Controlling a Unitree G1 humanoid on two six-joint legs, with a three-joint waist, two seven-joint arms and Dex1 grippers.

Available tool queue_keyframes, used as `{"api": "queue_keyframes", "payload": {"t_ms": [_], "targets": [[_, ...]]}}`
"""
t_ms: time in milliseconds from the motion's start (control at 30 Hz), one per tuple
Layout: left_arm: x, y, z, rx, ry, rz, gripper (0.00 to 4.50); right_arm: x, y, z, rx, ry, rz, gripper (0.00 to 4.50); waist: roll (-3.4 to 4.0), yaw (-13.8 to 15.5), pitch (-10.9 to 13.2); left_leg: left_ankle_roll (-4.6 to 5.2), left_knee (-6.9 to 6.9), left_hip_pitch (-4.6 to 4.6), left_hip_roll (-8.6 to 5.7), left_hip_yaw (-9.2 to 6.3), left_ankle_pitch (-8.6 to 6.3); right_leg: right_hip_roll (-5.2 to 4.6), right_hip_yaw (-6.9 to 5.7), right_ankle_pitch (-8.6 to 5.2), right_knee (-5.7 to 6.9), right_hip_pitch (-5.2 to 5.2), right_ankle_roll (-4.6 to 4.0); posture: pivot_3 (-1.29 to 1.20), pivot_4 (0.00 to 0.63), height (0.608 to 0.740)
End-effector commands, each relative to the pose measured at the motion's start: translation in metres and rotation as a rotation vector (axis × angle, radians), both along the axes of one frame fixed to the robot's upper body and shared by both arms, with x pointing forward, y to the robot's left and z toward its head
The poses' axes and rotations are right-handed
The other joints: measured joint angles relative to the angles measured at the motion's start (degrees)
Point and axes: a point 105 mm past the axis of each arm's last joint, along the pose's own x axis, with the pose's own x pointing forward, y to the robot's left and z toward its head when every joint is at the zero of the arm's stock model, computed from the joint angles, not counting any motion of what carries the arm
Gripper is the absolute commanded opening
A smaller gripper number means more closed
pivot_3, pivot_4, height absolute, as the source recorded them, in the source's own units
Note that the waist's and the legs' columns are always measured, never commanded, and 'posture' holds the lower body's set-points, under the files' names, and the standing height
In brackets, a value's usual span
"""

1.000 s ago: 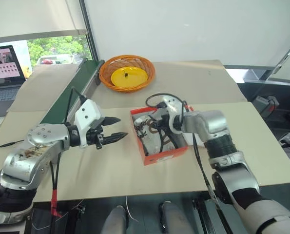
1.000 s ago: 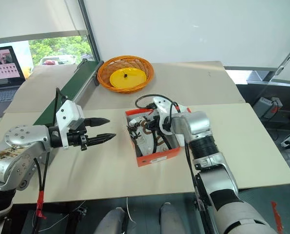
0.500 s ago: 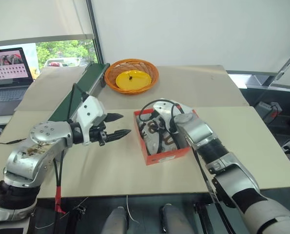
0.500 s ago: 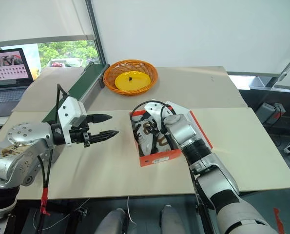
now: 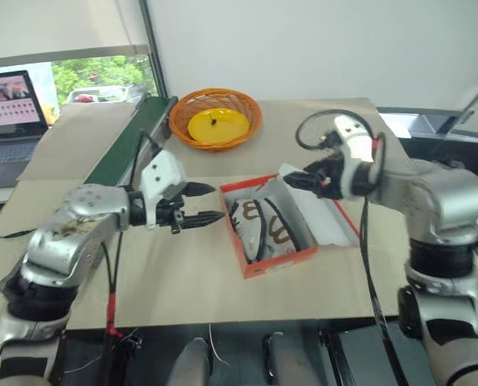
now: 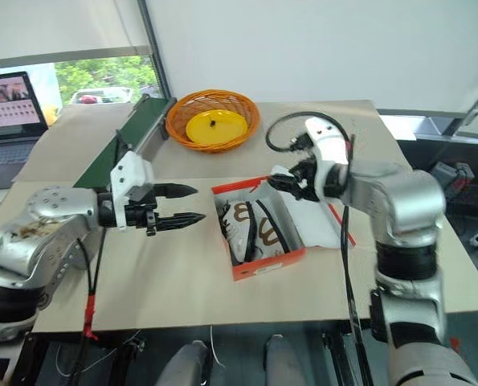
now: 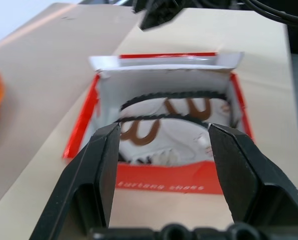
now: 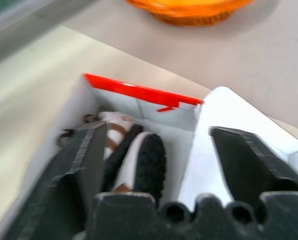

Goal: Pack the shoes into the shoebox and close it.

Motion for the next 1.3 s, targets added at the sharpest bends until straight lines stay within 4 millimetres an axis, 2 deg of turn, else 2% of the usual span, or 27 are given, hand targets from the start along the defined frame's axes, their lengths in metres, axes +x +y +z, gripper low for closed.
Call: {"api": "queue_keyframes", "payload": {"t_ms": [33,100,233,333,400,567,667,833,933,1067,1300], "targets": [[0.001,-0.004,0.009,0.018,-0.038,-0.056,2.94,-0.025,-0.021,0.000,0.008,0.013,-0.017,2.02,0.00,0.01,0.00,0.00,0.03,0.00,-0.01,0.01,0.00,-0.01,0.01,0.00,-0.02,0.03,0.00,0.00,0.150,0.740],[0.001,-0.007,0.009,0.032,-0.030,-0.091,2.94,-0.045,-0.041,-0.015,0.045,0.101,-0.057,1.33,-0.01,0.34,0.00,0.00,0.06,-0.04,-0.01,0.01,0.00,-0.01,0.00,-0.01,-0.04,0.04,0.01,0.00,0.150,0.740],[0.003,-0.007,0.007,0.065,-0.018,-0.136,2.94,-0.074,-0.061,-0.051,0.111,0.208,-0.130,0.03,-0.01,0.72,0.00,0.05,0.07,-0.06,-0.03,0.00,-0.03,-0.01,0.02,-0.02,-0.04,0.05,0.04,0.00,0.150,0.740],[0.006,-0.009,0.009,0.084,-0.016,-0.164,2.94,-0.093,-0.064,-0.080,0.195,0.266,-0.183,0.03,-0.01,0.45,0.00,0.07,0.08,0.03,0.00,0.04,-0.04,0.02,0.05,-0.02,-0.01,0.11,0.04,0.00,0.150,0.740],[0.007,-0.010,0.011,0.090,-0.006,-0.177,2.94,-0.096,-0.054,-0.088,0.253,0.253,-0.171,0.03,-0.01,0.13,0.00,0.07,0.10,0.04,0.00,0.06,-0.04,0.01,0.08,-0.13,0.07,0.10,0.21,0.00,0.150,0.740],[0.007,-0.014,0.017,0.112,-0.006,-0.210,2.94,-0.079,-0.056,-0.126,0.315,0.222,-0.308,0.03,0.00,-0.27,0.00,0.08,0.16,0.25,0.02,0.15,-0.02,0.05,0.19,-0.27,0.17,0.20,0.45,0.00,0.150,0.740],[0.007,-0.014,0.020,0.117,-0.016,-0.207,2.94,-0.066,-0.070,-0.152,0.402,0.188,-0.426,0.03,0.01,-0.15,0.00,0.08,0.15,0.32,0.04,0.15,-0.02,0.06,0.20,-0.28,0.17,0.26,0.47,0.00,0.150,0.740],[0.007,-0.009,0.026,0.134,-0.032,-0.191,2.94,-0.052,-0.094,-0.184,0.558,0.166,-0.600,0.03,0.03,-0.22,0.01,0.07,0.14,0.29,0.03,0.21,-0.02,0.04,0.27,-0.20,0.20,0.19,0.33,0.00,0.150,0.740],[0.008,-0.006,0.029,0.140,-0.039,-0.179,2.94,-0.044,-0.106,-0.190,0.635,0.127,-0.666,0.03,-0.01,-0.28,0.00,0.07,0.14,0.38,0.03,0.22,-0.01,0.04,0.29,-0.20,0.19,0.29,0.35,0.00,0.150,0.740],[0.007,-0.007,0.030,0.136,-0.040,-0.179,2.94,-0.032,-0.128,-0.195,0.749,0.053,-0.766,0.03,-0.05,-0.27,-0.02,0.08,0.09,1.02,0.06,0.21,-0.02,0.06,0.25,-0.28,-0.01,1.04,0.47,0.00,0.150,0.740],[0.009,-0.008,0.032,0.127,-0.054,-0.172,2.94,-0.011,-0.126,-0.158,0.997,-0.101,-0.765,0.03,-0.04,-0.36,-0.01,0.07,0.11,1.12,0.07,0.21,-0.02,0.07,0.27,-0.26,-0.05,1.16,0.49,0.00,0.150,0.740]]}}
